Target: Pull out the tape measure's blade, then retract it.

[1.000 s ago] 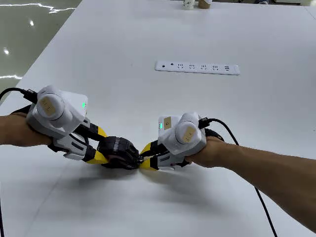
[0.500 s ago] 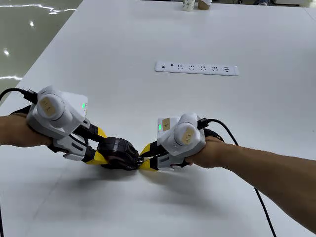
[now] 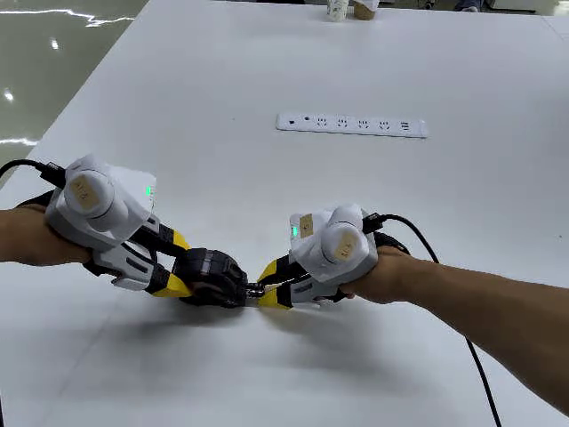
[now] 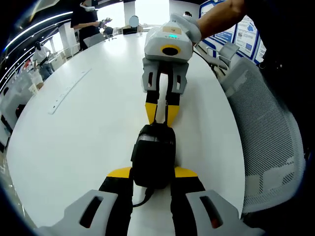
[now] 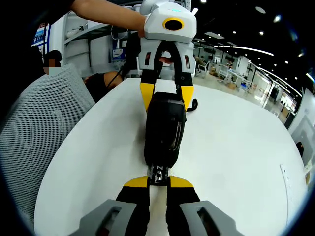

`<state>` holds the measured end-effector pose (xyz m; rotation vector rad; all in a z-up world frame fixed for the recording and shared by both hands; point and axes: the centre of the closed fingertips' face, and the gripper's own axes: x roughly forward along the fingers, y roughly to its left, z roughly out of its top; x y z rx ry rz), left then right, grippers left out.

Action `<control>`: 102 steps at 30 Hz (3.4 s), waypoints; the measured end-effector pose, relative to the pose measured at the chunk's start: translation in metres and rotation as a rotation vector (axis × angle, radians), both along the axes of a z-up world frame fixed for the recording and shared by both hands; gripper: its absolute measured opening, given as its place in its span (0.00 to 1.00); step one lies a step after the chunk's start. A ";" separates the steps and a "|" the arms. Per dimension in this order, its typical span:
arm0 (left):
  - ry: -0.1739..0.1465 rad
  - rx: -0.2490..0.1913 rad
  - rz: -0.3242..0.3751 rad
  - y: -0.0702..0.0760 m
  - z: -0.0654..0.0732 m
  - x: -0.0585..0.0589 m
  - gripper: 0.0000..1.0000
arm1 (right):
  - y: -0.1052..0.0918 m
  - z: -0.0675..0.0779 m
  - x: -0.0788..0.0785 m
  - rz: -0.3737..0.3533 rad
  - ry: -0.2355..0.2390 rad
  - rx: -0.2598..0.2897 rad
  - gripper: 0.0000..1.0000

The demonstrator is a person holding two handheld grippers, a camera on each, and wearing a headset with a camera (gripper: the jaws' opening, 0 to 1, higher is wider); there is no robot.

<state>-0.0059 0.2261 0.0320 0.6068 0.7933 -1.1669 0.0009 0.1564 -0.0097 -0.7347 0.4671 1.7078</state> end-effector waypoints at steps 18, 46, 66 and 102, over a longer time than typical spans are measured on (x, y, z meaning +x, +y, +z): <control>0.004 -0.001 0.006 0.000 0.000 0.000 0.22 | -0.023 0.000 0.004 -0.012 -0.004 -0.003 0.08; 0.011 -0.004 0.016 -0.001 0.001 -0.001 0.23 | -0.057 0.000 0.009 -0.031 -0.011 -0.024 0.08; 0.017 -0.006 0.019 -0.001 0.001 -0.001 0.23 | -0.093 0.001 0.016 -0.056 -0.011 -0.042 0.08; 0.028 0.012 0.012 -0.001 0.001 0.001 0.22 | -0.144 0.001 0.024 -0.098 -0.009 -0.074 0.08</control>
